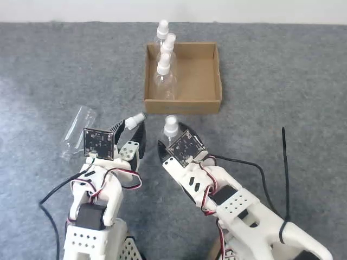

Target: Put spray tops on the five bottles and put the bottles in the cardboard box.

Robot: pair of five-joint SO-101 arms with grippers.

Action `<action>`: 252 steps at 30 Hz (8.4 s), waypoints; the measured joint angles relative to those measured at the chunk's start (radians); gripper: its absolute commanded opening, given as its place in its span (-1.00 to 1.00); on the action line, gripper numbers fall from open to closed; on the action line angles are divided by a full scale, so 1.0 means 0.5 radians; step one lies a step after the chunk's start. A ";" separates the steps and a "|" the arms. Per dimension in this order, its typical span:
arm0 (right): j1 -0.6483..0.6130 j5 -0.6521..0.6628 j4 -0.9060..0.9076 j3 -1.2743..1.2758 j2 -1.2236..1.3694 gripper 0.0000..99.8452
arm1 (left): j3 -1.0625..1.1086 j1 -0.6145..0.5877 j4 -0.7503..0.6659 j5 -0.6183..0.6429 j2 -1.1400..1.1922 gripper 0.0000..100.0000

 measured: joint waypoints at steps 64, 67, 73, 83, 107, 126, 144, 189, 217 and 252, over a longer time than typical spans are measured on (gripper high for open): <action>0.635 -0.021 0.632 -1.562 0.654 -0.68 | 0.000 0.000 0.000 0.000 0.000 -0.68; 0.666 -0.021 0.620 -1.725 0.859 -0.68 | 0.000 0.000 0.000 0.000 0.000 -0.68; 0.718 -0.021 0.614 -2.068 1.274 -0.67 | 0.000 0.000 0.000 -0.061 0.000 -0.68; 0.792 -0.021 0.614 -2.581 1.878 -0.67 | 0.000 0.000 0.000 -0.074 0.000 -0.68; 0.930 -0.264 0.614 -2.906 2.243 -0.67 | 0.000 -0.003 0.000 -0.074 0.000 -0.68; 0.951 -0.276 0.187 -3.164 2.704 -0.67 | 0.000 -0.012 0.000 -0.086 0.000 -0.68; 0.948 -0.074 0.402 -3.326 2.799 -0.67 | 0.000 -0.055 0.000 -0.086 0.000 -0.68; 0.927 -0.153 0.755 -3.237 2.728 -0.20 | 0.000 -0.055 0.000 -0.086 0.000 -0.68; 0.862 -0.175 0.847 -2.338 1.798 -0.20 | 0.000 -0.055 0.000 -0.086 0.000 -0.68; 0.402 -0.632 2.437 -2.338 0.939 -0.79 | 0.000 -0.150 0.000 -0.086 0.000 -0.68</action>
